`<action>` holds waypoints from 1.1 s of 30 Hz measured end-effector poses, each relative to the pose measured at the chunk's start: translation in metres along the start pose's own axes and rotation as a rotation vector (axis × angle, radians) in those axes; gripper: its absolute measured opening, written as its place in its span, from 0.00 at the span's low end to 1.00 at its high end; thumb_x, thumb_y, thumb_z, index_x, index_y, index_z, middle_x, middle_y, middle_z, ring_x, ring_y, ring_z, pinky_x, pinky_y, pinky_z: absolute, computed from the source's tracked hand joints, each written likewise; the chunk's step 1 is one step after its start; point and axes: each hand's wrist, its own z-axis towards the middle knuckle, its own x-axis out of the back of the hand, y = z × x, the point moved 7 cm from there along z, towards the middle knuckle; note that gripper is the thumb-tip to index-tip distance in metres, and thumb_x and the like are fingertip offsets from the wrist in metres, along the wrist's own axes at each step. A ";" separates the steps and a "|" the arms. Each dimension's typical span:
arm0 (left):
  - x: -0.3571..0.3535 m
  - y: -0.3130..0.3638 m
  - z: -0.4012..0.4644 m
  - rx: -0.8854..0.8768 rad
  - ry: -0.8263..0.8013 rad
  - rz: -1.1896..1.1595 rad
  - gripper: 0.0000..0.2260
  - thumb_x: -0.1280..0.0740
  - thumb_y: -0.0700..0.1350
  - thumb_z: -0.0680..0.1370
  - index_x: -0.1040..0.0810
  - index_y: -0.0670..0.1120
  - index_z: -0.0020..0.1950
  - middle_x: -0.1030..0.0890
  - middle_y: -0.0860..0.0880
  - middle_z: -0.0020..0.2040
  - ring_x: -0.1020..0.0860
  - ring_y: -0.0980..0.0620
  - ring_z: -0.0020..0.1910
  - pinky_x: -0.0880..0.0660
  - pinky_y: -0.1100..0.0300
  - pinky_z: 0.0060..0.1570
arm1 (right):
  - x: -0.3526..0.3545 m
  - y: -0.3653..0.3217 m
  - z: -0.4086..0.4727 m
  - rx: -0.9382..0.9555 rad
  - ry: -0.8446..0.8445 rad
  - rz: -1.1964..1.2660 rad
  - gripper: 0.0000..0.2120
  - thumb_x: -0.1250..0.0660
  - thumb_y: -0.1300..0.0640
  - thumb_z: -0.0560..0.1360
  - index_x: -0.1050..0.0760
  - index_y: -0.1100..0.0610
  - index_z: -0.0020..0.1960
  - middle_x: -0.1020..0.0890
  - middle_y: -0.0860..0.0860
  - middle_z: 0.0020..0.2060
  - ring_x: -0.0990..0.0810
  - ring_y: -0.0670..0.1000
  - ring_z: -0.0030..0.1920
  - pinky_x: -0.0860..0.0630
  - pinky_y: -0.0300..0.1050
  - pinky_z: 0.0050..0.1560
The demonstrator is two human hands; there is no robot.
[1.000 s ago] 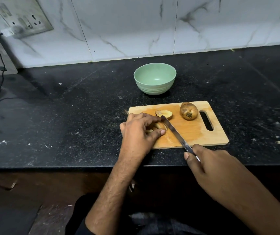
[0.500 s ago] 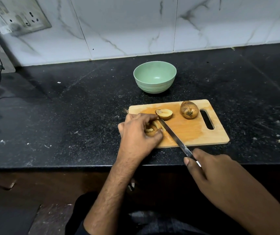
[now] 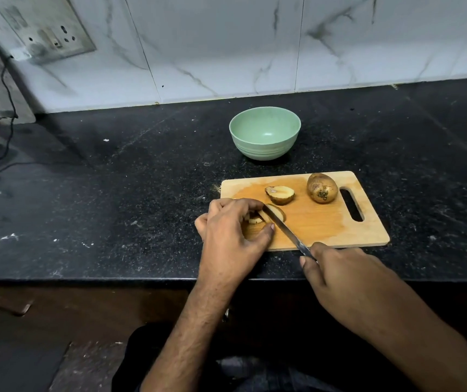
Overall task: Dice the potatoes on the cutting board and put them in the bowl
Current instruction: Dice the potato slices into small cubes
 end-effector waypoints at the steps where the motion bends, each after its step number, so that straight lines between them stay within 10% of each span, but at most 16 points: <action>1: 0.000 0.003 0.000 -0.024 -0.005 0.002 0.16 0.24 0.56 0.71 0.19 0.56 0.57 0.23 0.66 0.50 0.32 0.63 0.59 0.46 0.59 0.56 | 0.001 0.001 0.000 -0.008 0.000 -0.006 0.14 0.51 0.42 0.83 0.30 0.47 0.54 0.28 0.45 0.36 0.27 0.50 0.39 0.30 0.46 0.38; 33: -0.015 0.013 -0.008 -0.109 -0.081 0.112 0.20 0.28 0.55 0.71 0.23 0.57 0.62 0.24 0.65 0.53 0.34 0.59 0.59 0.42 0.54 0.56 | 0.009 0.020 -0.027 -0.038 -0.036 0.058 0.16 0.52 0.38 0.82 0.39 0.46 0.41 0.25 0.47 0.33 0.26 0.45 0.35 0.30 0.44 0.36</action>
